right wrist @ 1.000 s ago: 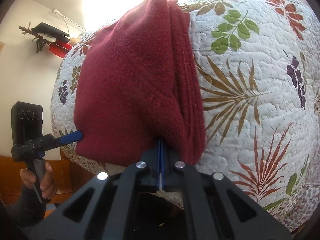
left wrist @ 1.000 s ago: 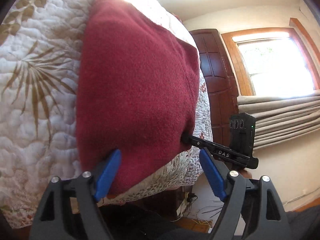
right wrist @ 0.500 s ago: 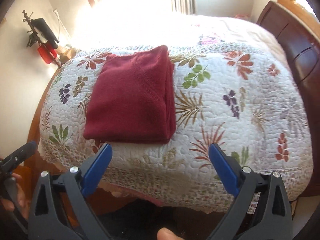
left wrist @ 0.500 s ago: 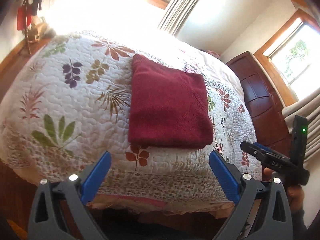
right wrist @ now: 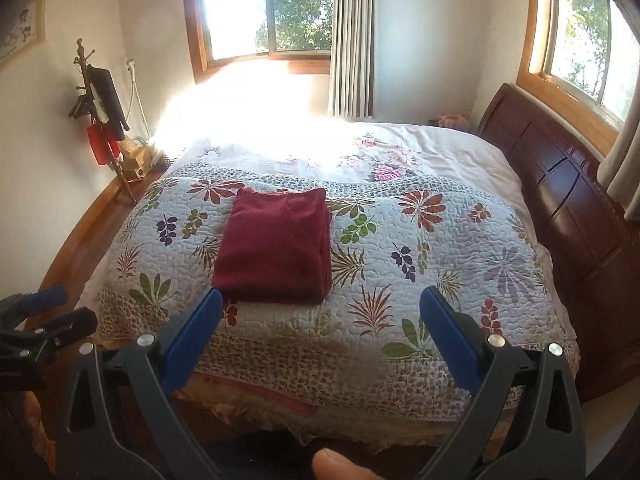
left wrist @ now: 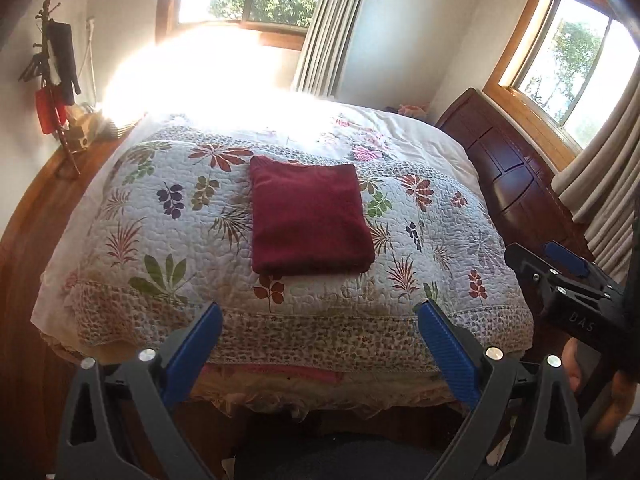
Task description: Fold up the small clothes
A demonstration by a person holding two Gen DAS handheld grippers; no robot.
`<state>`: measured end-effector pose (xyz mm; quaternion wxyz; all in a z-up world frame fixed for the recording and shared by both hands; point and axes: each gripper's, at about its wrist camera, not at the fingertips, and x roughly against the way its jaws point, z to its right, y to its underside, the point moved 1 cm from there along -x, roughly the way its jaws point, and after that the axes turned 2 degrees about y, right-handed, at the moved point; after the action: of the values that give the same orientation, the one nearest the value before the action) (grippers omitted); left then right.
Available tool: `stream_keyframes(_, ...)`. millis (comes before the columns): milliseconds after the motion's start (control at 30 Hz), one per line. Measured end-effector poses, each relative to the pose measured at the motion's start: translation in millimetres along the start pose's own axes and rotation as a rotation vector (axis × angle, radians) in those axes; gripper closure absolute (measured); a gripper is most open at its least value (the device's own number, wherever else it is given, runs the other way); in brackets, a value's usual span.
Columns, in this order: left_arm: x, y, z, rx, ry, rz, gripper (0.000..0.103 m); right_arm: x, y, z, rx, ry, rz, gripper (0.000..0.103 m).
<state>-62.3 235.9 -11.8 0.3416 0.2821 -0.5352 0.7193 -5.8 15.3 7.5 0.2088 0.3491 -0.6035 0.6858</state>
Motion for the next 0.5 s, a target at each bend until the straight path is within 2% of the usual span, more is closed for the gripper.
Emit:
stream_keyframes(100,7.6,8.0,7.3,-0.003,0.002,0.000,0.004,12.2,5.0,-1.6,-0.006,0.009,0.002,0.005)
stream_keyframes(400,9.0,31.4,13.4,-0.022,-0.083,-0.010,0.004,21.2,29.7,-23.9,0.037,0.010,-0.045,0.005)
stream_keyframes(500,12.7,38.6,10.8,-0.009,-0.087,-0.009,0.004,22.6,34.9,-28.9,0.049,0.010,-0.050,0.005)
